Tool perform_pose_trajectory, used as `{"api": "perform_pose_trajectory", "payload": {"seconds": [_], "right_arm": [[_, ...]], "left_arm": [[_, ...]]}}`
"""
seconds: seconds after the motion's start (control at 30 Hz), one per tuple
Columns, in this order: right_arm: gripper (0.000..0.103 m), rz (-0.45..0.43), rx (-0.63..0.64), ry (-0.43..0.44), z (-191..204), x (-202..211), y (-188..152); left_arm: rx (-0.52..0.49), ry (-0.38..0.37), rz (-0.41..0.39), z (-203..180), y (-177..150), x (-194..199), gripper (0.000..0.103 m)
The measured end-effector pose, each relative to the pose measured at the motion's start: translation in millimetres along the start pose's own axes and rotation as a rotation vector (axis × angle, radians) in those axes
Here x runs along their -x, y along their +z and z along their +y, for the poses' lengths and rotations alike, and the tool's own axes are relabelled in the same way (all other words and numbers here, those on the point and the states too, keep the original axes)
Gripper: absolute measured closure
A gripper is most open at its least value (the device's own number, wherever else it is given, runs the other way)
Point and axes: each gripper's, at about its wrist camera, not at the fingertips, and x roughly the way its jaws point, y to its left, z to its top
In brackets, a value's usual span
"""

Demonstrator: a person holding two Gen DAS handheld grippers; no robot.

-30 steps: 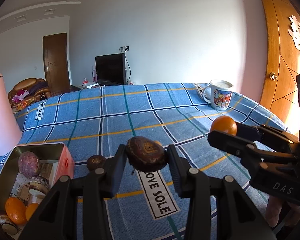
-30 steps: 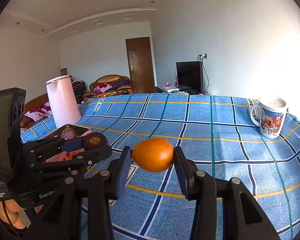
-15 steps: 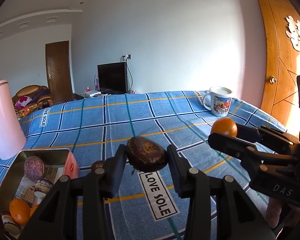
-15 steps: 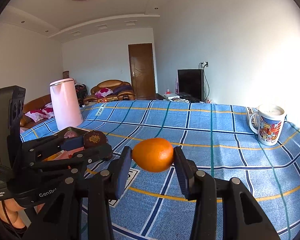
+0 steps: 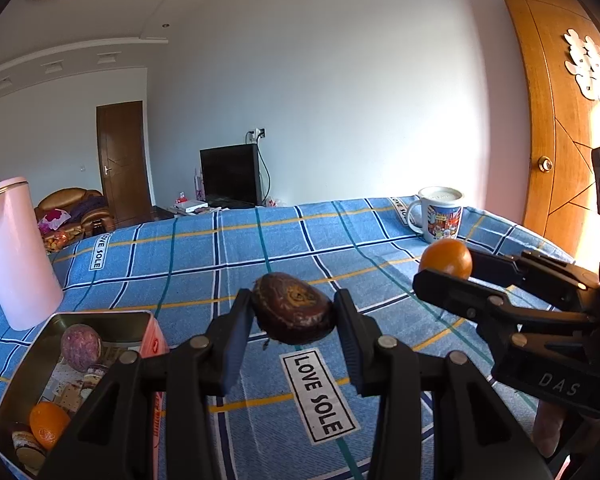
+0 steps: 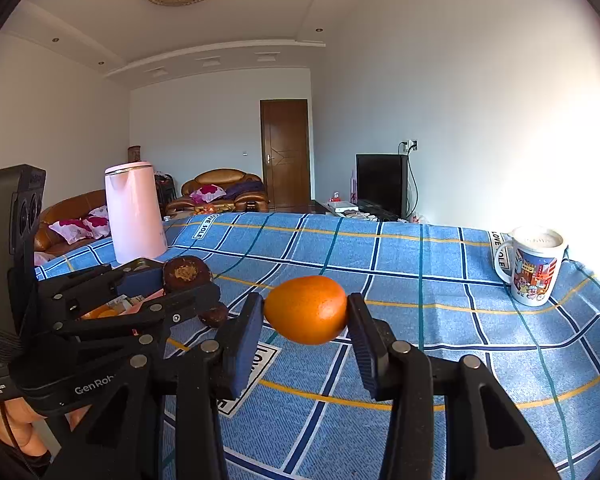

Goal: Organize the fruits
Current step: 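Carry the orange and dark brown fruit over the tin with both grippers, then open both grippers to drop the orange and dark brown fruit into the tin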

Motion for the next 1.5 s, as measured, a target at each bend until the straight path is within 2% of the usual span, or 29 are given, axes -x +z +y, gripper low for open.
{"api": "perform_pose_trajectory", "payload": {"seconds": [0.4,0.7,0.9,1.2,1.4,1.5], "right_arm": [[0.058,0.005,0.031,-0.012,10,0,1],[0.058,0.044,0.056,0.019,30,-16,3],[0.058,0.076,0.072,0.065,52,-34,7],[0.058,0.107,0.117,0.178,105,-60,22],[0.058,0.135,0.177,0.240,146,-83,27],[0.058,0.167,0.199,0.265,164,-97,27]], "left_arm": [[0.015,-0.008,-0.009,7,-2,7,0.060],[0.042,0.003,-0.005,26,-7,17,0.060],[0.081,0.038,0.002,58,-11,27,0.060],[0.164,0.141,0.029,126,-12,41,0.060],[0.207,0.211,0.095,166,-15,37,0.060],[0.224,0.219,0.120,178,-17,33,0.060]]}}
